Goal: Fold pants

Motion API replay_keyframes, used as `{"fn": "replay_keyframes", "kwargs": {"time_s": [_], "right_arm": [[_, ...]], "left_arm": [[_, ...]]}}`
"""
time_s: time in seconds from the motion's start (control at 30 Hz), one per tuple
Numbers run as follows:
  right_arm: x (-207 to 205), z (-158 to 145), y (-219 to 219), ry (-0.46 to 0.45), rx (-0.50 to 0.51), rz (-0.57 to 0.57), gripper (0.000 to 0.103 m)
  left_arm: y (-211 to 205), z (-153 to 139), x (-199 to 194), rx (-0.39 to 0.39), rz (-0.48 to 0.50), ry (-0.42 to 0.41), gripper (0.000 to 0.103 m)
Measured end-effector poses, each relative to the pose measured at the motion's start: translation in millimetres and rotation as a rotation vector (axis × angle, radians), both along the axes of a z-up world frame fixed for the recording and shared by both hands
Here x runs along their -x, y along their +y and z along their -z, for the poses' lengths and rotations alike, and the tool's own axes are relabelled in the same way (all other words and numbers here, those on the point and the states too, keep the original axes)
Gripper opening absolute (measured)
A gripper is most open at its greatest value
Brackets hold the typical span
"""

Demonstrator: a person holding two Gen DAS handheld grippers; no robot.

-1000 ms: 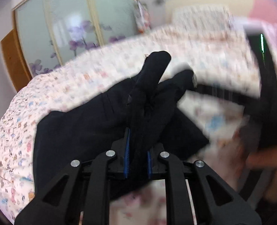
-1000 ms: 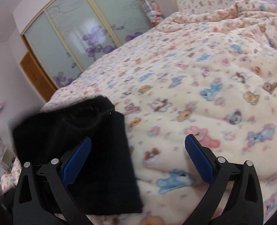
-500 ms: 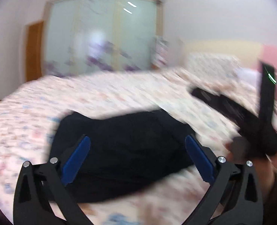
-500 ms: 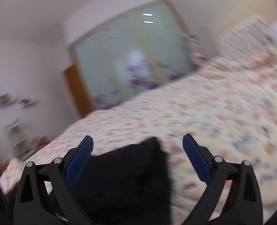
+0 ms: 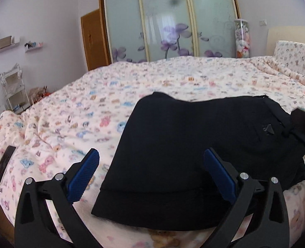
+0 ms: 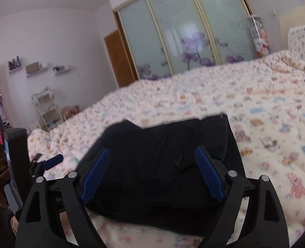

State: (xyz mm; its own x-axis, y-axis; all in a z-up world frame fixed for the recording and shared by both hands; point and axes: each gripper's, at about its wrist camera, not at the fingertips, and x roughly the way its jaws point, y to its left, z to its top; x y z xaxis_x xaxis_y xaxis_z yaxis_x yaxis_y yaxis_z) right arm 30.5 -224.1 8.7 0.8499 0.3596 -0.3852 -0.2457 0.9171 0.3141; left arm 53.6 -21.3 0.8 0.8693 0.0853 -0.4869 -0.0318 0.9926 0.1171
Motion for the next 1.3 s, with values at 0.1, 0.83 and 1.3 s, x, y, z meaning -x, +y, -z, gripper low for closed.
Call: {"fn": "replay_keyframes", "kwargs": {"time_s": [0.1,0.83,1.3], "right_arm": [[-18,23,0,0.161,0.033,0.034,0.087],[-18,29,18,0.208,0.162,0.035,0.093],[-89,3,-53,0.203,-0.457,-0.09,0.1]], "left_arm": [[4,6,-3,0.019,0.002,0.023,0.101],[27,31,-66,0.234,-0.017,0.267,0.101],[70,-2,-60,0.654,0.135,0.17,0.101]]}}
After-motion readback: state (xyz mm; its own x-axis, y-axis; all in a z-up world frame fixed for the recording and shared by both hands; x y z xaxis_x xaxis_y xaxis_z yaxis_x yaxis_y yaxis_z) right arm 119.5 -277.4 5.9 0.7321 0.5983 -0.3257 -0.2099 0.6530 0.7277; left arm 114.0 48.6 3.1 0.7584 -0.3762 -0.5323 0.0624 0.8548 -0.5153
